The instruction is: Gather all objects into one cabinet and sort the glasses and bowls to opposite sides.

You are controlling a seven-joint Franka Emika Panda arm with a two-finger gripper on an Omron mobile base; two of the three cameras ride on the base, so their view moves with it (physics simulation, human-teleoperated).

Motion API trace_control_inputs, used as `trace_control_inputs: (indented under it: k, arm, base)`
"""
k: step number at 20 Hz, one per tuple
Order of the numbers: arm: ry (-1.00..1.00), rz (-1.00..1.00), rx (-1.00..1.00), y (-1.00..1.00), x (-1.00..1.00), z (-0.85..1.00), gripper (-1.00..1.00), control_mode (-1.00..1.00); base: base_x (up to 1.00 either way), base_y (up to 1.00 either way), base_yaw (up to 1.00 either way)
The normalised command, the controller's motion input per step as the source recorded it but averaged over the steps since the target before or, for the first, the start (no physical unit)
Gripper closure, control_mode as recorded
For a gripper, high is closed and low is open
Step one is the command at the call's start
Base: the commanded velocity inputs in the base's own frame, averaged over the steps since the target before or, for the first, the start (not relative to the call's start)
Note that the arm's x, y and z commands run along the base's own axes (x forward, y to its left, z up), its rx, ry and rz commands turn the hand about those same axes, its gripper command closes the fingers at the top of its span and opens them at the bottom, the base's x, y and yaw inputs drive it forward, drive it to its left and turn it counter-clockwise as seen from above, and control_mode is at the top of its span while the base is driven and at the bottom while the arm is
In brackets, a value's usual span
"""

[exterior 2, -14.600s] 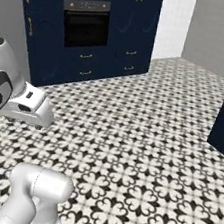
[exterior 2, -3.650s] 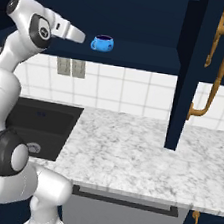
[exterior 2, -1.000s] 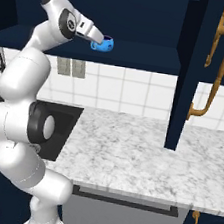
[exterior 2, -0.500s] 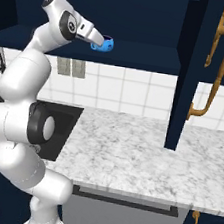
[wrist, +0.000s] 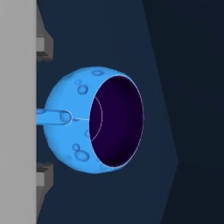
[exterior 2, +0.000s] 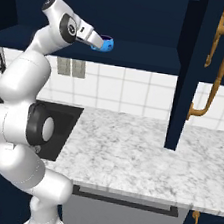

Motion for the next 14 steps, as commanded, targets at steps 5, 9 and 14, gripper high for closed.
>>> trace_control_inputs:
  k: [5,9,14]
  arm:
    - [0.0,0.0,0.0,0.0,0.0,0.0,1.0,-1.0]
    - [0.0,0.0,0.0,0.0,0.0,0.0,1.0,-1.0]
    - [0.0,0.0,0.0,0.0,-0.08,0.0,1.0,-1.0]
  base:
    - [0.0,0.0,0.0]
    - [0.0,0.0,0.0]
    - [0.0,0.0,0.0]
